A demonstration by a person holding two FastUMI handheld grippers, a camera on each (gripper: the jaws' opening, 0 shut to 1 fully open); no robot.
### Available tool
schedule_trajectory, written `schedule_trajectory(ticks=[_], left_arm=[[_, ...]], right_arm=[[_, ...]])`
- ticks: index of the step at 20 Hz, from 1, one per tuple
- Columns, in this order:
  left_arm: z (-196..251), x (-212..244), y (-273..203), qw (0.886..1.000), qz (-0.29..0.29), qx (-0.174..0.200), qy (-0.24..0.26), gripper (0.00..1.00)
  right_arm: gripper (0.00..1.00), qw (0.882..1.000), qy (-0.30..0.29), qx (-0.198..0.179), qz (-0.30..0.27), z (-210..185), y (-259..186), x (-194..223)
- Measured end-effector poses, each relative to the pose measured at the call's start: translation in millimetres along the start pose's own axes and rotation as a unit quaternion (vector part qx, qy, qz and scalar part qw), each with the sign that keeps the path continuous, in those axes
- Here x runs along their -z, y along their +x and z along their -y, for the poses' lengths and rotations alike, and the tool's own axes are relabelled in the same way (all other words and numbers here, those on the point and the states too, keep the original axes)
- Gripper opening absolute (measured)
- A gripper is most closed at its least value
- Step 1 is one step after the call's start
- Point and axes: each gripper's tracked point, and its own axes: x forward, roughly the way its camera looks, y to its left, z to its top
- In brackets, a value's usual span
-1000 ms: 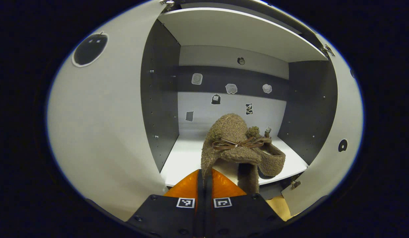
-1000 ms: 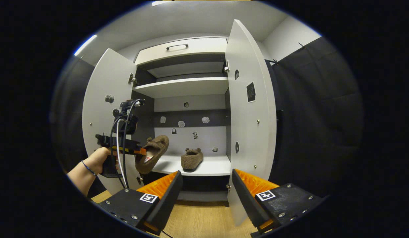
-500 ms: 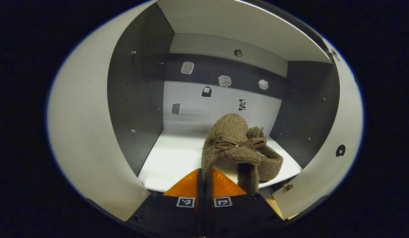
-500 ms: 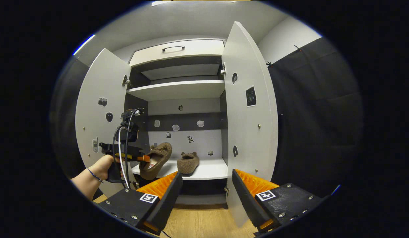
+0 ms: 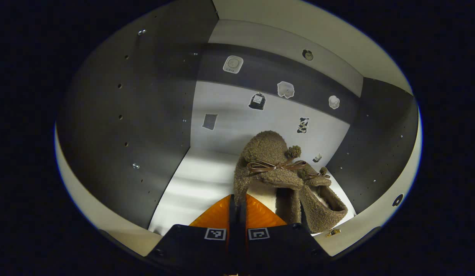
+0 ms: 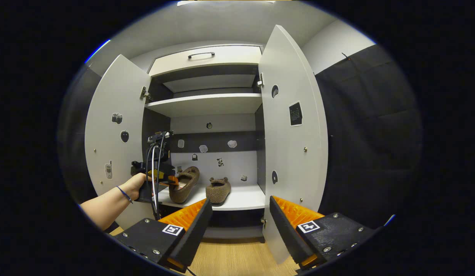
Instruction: Grab one shoe with the right hand and put it into the shoe cabinet, grab the other shoe with the left hand and put it into the shoe cabinet; then close the right door with the right hand and the left door with the left hand.
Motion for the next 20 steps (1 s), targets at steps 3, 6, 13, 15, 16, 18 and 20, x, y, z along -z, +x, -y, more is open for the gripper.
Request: schedule_trajectory(ticks=[3,6,13,15,16,18,20], left_arm=[[-1,1,-4,1.0,0.006,-0.002,0.006,0.09],[5,-2,-22,0.999,0.022,0.005,0.023,0.26],[38,-11,-123,0.99,0.109,0.038,0.076,0.78],[43,-12,-158,0.985,0.14,0.04,0.09,0.83],[45,-10,-175,0.983,0.153,0.043,0.092,0.86],[47,-2,-208,0.979,0.175,0.046,0.092,0.96],[41,10,-235,0.977,0.188,0.038,0.089,0.95]], right_arm=[[0.92,1.0,0.003,0.005,-0.007,5,2,4],[0.93,1.0,0.005,0.002,-0.011,3,2,7],[0.93,1.0,0.023,-0.01,-0.017,-3,-7,14],[0.92,1.0,0.023,-0.009,-0.015,0,-13,12],[0.92,1.0,0.023,-0.007,-0.014,1,-17,12],[0.93,1.0,0.023,-0.003,-0.014,7,-23,12],[0.93,1.0,0.023,0.0,-0.011,14,-30,11]])
